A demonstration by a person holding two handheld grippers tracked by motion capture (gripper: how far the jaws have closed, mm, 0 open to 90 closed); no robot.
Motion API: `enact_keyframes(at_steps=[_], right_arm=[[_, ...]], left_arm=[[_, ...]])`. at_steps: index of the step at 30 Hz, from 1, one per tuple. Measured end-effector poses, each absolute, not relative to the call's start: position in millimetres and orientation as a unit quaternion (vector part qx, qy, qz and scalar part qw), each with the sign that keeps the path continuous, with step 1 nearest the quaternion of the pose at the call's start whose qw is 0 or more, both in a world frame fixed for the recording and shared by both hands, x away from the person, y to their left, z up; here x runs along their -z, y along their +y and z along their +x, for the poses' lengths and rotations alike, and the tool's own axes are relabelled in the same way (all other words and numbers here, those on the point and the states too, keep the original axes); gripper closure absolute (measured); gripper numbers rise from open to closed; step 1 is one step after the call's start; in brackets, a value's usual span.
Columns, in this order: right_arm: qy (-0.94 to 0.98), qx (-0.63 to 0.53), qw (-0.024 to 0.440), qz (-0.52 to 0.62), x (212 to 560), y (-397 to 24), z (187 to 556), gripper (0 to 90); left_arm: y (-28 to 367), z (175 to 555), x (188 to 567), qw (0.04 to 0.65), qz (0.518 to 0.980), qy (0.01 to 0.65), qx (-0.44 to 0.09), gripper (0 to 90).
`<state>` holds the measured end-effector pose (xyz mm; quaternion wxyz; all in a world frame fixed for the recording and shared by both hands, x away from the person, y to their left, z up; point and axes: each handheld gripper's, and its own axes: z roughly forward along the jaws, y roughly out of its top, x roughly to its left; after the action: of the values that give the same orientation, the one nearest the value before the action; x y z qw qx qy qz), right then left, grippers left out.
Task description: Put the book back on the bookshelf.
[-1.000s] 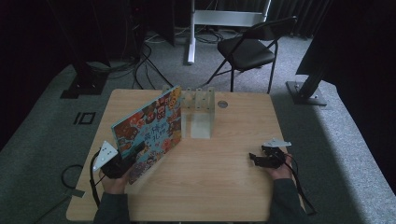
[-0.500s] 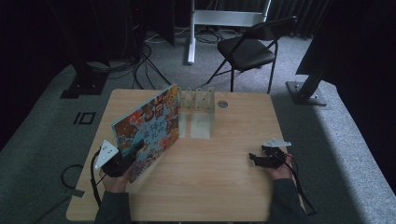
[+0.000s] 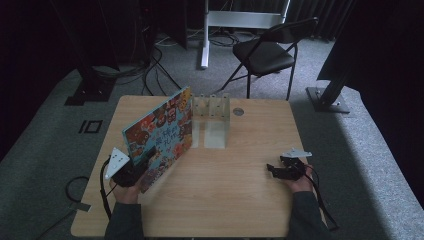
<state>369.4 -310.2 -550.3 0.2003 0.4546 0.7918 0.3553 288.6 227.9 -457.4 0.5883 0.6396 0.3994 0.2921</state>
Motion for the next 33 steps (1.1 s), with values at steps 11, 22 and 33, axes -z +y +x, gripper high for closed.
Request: enact_keyframes(at_steps=[11, 22, 33], right_arm=[[0.792, -0.355, 0.2, 0.455, 550, -310, 369, 26.8], [0.792, -0.355, 0.199, 0.455, 550, -310, 369, 26.8], [0.792, -0.355, 0.199, 0.455, 550, -310, 369, 26.8]], left_arm=[[220, 292, 459, 0.578, 0.639, 0.405, -0.305, 81.0], [214, 298, 459, 0.578, 0.632, 0.408, -0.315, 80.9], [210, 300, 459, 0.577, 0.625, 0.413, -0.325, 80.9]])
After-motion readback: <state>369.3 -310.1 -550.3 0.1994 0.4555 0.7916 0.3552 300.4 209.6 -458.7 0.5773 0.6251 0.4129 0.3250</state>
